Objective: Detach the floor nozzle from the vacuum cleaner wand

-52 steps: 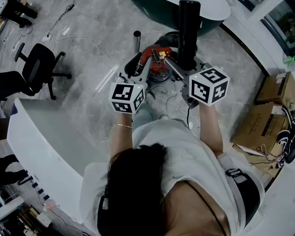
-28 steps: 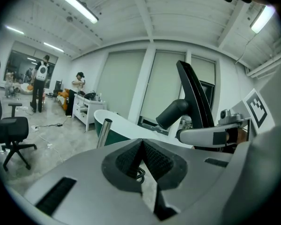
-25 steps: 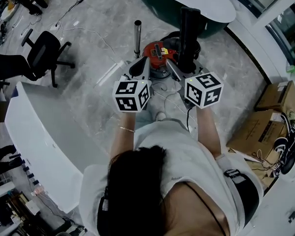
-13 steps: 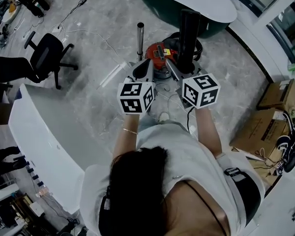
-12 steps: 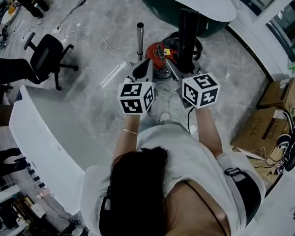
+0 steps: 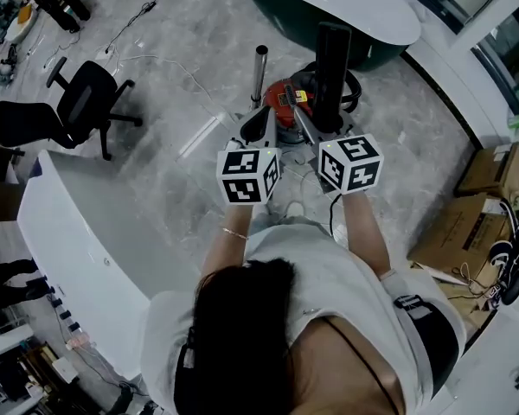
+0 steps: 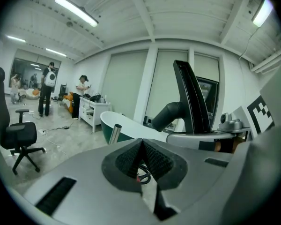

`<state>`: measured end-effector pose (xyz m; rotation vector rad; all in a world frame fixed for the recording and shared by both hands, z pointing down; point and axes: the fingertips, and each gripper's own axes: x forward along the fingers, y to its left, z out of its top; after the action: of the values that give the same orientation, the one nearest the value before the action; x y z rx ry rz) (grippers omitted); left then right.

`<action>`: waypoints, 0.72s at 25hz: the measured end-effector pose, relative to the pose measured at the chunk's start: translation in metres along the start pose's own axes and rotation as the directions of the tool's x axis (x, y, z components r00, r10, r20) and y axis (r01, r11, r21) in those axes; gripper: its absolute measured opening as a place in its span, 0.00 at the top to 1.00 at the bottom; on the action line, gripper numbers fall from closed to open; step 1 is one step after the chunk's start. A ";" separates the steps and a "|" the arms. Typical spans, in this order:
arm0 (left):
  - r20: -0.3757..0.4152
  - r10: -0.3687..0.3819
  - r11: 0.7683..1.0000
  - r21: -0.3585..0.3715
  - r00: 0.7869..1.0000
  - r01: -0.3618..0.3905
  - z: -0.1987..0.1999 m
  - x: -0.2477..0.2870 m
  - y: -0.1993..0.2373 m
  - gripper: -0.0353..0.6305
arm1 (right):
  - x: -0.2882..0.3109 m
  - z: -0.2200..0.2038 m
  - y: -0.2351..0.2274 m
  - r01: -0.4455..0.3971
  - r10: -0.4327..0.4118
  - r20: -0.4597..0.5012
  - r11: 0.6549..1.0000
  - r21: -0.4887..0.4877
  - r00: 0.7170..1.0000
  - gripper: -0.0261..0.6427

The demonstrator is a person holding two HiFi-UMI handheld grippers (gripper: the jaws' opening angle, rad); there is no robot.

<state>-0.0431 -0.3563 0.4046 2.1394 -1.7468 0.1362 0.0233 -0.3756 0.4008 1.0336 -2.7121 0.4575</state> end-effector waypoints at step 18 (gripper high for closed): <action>0.034 -0.020 1.000 0.009 0.999 0.020 0.018 -0.018 0.024 0.94 | 0.014 0.014 0.027 0.034 -0.033 0.040 0.999 -0.020 0.999 0.78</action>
<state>-0.0731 -0.3499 0.3875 2.1769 -1.7459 0.1030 -0.0062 -0.3700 0.3859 1.0923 -2.7230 0.4069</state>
